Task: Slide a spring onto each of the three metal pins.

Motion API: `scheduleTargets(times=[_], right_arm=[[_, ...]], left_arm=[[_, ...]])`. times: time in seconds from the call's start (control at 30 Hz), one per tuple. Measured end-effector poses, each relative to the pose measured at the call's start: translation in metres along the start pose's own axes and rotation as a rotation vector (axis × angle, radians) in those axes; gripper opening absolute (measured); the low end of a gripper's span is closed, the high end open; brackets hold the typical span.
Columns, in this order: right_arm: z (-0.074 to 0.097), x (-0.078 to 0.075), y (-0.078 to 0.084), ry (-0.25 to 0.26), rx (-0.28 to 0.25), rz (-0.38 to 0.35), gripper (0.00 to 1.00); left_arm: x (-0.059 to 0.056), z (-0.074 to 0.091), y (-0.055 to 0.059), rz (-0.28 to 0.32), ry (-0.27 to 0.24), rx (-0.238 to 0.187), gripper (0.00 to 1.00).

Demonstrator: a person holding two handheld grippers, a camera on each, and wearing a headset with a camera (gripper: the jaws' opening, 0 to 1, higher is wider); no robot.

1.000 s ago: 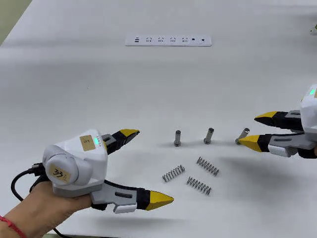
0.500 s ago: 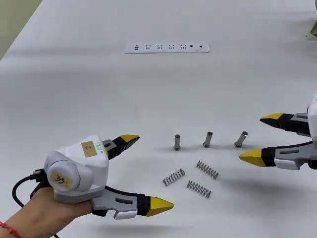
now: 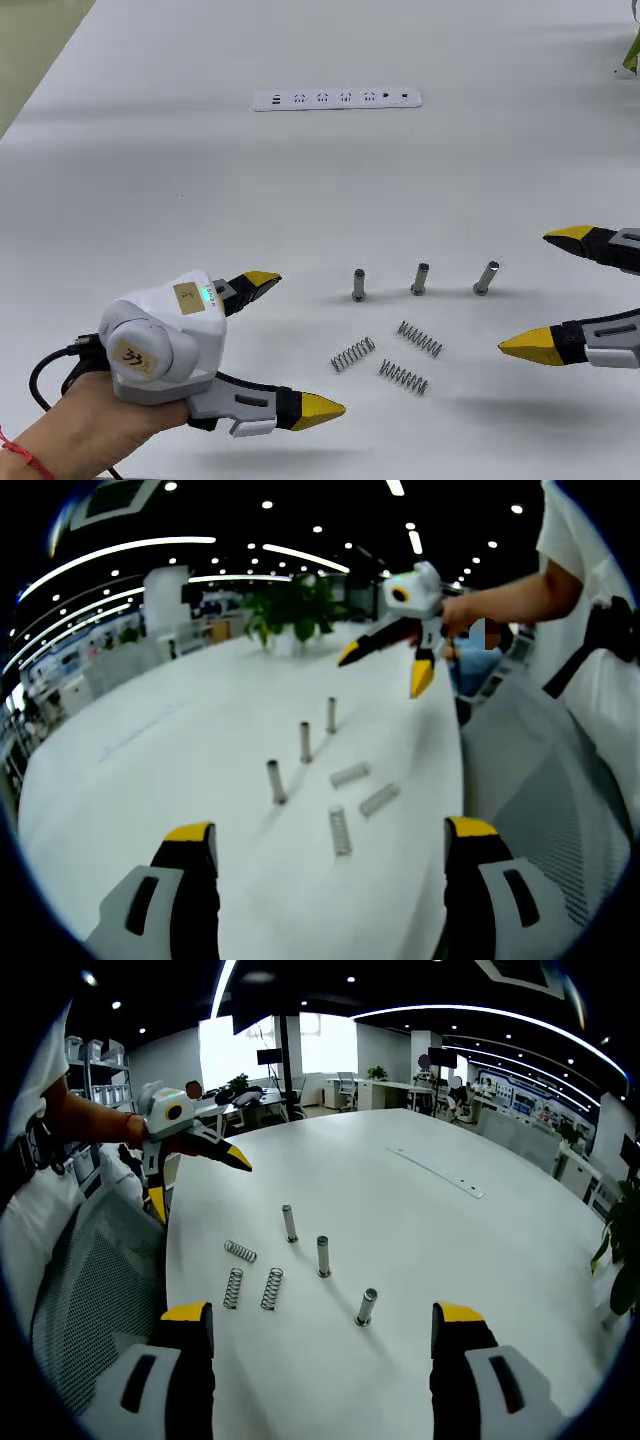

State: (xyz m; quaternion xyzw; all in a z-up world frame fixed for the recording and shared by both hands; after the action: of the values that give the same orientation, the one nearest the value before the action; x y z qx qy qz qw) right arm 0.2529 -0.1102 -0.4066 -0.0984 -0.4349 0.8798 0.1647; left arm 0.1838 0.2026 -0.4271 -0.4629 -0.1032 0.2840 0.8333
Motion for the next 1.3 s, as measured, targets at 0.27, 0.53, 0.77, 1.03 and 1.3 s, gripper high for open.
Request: scheduleTargets(times=[0.27, 0.53, 0.77, 1.03, 1.3], right_arm=[[0.007, 0.009, 0.005, -0.024, 0.000, 0.034, 0.94], [0.014, 0.012, 0.011, -0.022, 0.011, 0.046, 0.94], [0.018, 0.014, 0.016, -0.020, 0.009, 0.043, 0.94], [0.022, 0.016, 0.021, -0.022, 0.007, 0.033, 0.94], [0.025, 0.017, 0.026, -0.020, 0.009, 0.025, 0.94]], left_arm=[[0.003, -0.006, -0.003, -0.028, -0.023, 0.060, 0.85], [0.001, -0.016, -0.002, -0.012, -0.015, 0.184, 0.66], [-0.002, -0.032, -0.003, 0.000, -0.010, 0.253, 0.55], [-0.003, -0.045, 0.003, 0.021, -0.026, 0.333, 0.39], [-0.006, -0.056, 0.008, 0.027, -0.005, 0.408, 0.33]])
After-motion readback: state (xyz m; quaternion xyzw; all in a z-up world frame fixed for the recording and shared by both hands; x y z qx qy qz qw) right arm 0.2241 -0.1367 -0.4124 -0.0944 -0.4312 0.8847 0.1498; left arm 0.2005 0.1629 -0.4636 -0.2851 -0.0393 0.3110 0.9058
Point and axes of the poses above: the centre of the closed fingertips' face, and the gripper's own axes: z roughly backward along the fingers, x roughly to its left, y roughly out of its underside, the point moved 9 cm from there along z, roughly backward along the fingers, and after that the axes turned 4 degrees about z, right-handed, at the moved point
